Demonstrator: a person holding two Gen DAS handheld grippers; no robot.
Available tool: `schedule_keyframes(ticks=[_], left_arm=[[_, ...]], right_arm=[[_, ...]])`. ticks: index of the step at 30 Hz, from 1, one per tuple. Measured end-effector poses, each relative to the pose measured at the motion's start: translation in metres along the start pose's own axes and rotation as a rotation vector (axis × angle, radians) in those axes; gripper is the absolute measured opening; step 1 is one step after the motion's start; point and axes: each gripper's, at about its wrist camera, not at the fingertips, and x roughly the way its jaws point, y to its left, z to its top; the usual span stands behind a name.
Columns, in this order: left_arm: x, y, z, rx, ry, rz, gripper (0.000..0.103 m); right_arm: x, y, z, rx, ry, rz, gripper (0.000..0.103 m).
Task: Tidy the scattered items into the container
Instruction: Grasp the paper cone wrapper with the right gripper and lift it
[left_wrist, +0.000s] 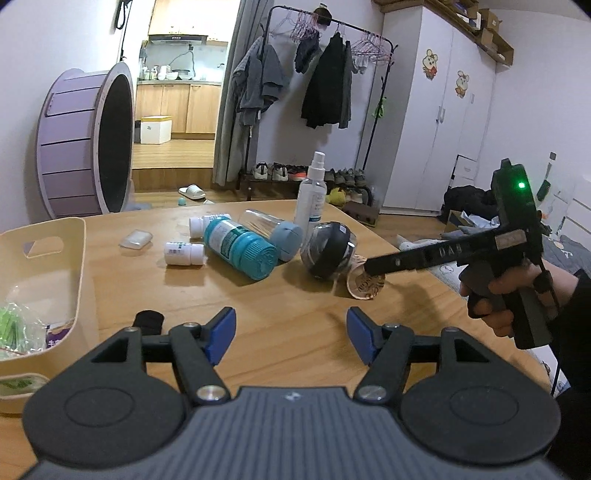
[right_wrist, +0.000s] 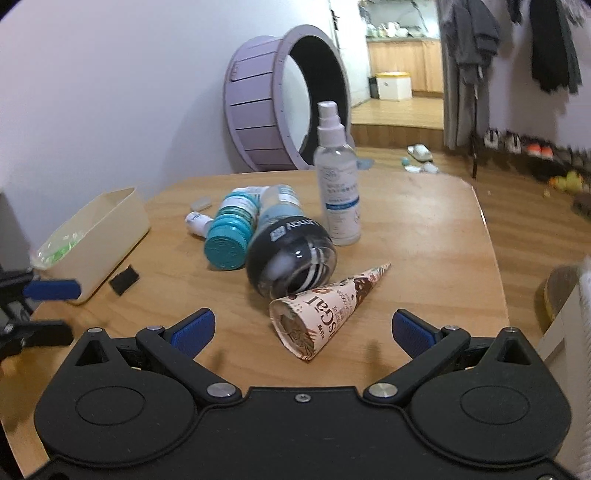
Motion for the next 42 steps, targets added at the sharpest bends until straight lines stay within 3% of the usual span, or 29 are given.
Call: schedule_keyframes(ticks=[2, 7, 10, 15, 18, 25, 32, 40, 42], left_arm=[[-0.001, 0.002, 0.0, -0.005, -0.004, 0.006, 0.065], [-0.004, 0.004, 0.001, -0.013, -0.011, 0.015, 0.065], [-0.005, 0.005, 0.002, -0.014, -0.015, 0.018, 0.065], [-0.006, 0.006, 0.002, -0.02, -0.018, 0.025, 0.065], [-0.006, 0.006, 0.002, -0.023, -0.019, 0.025, 0.065], [-0.005, 0.004, 0.003, -0.02, -0.017, 0.023, 0.065], [-0.002, 0.004, 0.003, -0.015, -0.013, 0.02, 0.065], [-0.003, 0.006, 0.004, -0.023, -0.011, 0.02, 0.065], [-0.003, 0.006, 0.003, -0.02, -0.009, 0.019, 0.065]], right_arm=[[0.001, -0.009, 0.001, 0.07, -0.013, 0.002, 0.102], [0.003, -0.018, 0.005, 0.125, -0.04, -0.008, 0.087], [0.012, -0.022, 0.005, 0.159, -0.013, -0.003, 0.071], [0.025, -0.018, 0.001, 0.159, 0.051, 0.005, 0.066], [0.025, -0.012, -0.002, 0.127, 0.065, 0.019, 0.052], [0.008, -0.008, -0.006, 0.063, 0.071, 0.029, 0.051], [-0.021, 0.016, -0.011, -0.131, 0.112, 0.186, 0.051], [-0.023, 0.063, -0.03, -0.344, 0.171, 0.391, 0.052], [-0.023, 0.074, -0.033, -0.406, 0.183, 0.39, 0.053]])
